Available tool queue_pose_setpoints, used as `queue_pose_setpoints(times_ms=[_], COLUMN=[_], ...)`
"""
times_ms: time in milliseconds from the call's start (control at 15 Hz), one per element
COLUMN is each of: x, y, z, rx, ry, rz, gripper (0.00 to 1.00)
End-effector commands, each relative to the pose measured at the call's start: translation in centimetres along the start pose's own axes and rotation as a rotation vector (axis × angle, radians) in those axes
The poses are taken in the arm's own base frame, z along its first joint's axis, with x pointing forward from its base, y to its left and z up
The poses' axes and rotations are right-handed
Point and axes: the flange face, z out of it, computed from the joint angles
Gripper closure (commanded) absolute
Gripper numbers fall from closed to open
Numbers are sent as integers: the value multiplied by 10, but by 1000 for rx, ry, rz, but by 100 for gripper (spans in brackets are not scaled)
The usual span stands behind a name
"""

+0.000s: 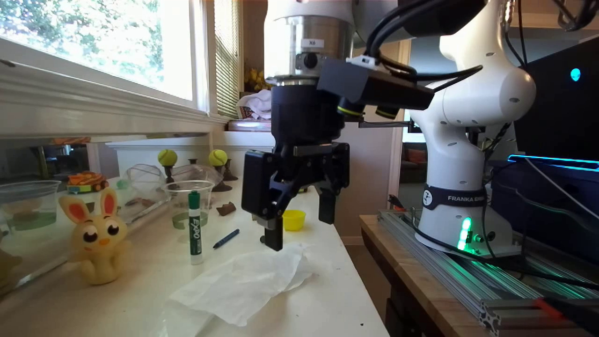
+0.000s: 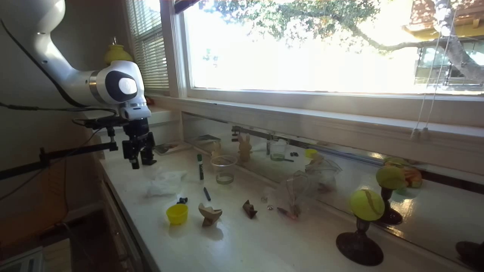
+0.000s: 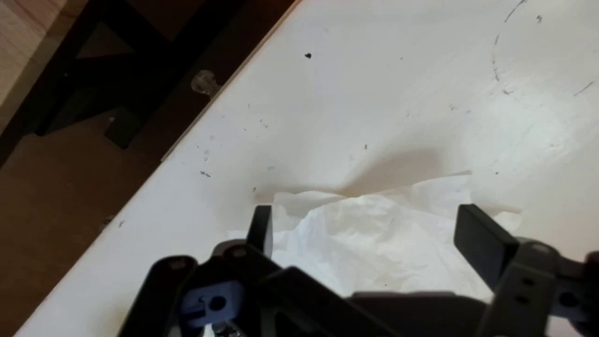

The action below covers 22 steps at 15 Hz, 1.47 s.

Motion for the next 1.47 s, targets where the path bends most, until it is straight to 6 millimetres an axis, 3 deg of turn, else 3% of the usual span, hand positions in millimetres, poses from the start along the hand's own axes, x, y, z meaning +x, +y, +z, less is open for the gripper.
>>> queue_pose_setpoints(times_ms=[0,200,800,1400], x=[5,10,32,35], y=[16,33,66,79], z=[-14,-10,40,66], rx=[-49,-104,-26,109], ry=[55,51,24,11], rz=[75,114,161,169], gripper=[0,0,0,0])
